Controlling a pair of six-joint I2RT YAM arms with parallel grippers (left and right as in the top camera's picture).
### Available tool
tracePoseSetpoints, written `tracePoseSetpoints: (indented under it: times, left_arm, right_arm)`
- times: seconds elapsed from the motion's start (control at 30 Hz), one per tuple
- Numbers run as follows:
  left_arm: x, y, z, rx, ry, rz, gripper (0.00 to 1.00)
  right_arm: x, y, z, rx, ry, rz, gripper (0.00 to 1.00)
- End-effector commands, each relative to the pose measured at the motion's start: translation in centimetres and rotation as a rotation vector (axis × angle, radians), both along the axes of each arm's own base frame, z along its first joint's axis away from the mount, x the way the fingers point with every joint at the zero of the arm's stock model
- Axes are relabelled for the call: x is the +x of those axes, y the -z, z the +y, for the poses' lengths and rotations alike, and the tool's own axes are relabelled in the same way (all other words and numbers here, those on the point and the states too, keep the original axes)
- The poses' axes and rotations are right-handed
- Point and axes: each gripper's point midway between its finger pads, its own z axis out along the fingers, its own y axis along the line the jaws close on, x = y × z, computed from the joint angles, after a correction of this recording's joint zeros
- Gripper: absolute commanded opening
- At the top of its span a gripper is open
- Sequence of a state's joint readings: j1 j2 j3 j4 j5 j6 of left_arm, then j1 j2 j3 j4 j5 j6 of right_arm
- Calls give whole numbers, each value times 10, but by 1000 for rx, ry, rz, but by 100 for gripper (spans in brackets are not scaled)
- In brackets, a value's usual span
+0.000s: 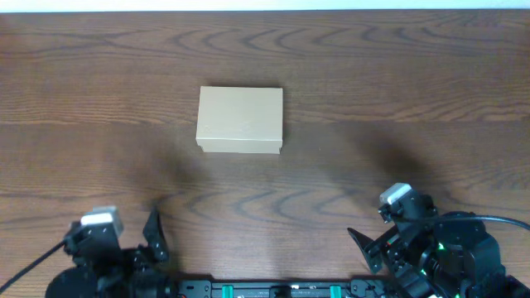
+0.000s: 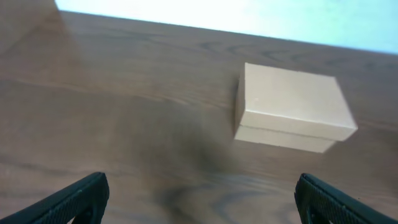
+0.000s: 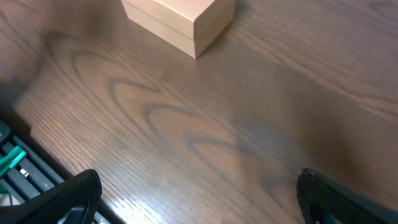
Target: Pack container
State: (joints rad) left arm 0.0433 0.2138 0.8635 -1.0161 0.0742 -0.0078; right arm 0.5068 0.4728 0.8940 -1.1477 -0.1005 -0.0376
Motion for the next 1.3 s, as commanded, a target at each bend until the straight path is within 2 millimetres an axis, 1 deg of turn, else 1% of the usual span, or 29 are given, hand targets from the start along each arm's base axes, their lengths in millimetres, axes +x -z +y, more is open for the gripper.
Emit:
tracePoseSetpoints:
  times: [0.0,0.13,0.3,0.47,0.63,0.8,0.9,1.13,1.23,1.27]
  left_arm:
    - [11,16,3,105,38,18,96]
    - [21,33,3,177,72,2,95]
    - [24,56,3,227,93,-12,95]
    - [33,82,4,229,94,-9,95]
    - [45,114,5,227,95,11,95]
    - [55,135,7,229,84,26,95]
    - [57,143,11,224,66,35,95]
    - [60,157,28,172,-56,50,95]
    - [61,168,30,125,-88,64,95]
    - [61,167,30,123,-90,63,95]
  right_arm:
    - [0,2,-1,-9,-3,-2,99]
    - [0,2,-1,-9,-3,-2,99]
    - [0,2,-1,-9,-3,-2,99]
    - [0,2,-1,-9,-3,-2,99]
    - [0,2,-1,-9,-3,-2,99]
    - [0,2,-1,-9,-3,-2,99]
    - [0,2,-1,-9,-3,-2,99]
    - [0,2,-1,-9,-3,-2,99]
    - [0,2,-1,-9,-3,-2,99]
    - [0,2,-1,-9,-3,-2,99]
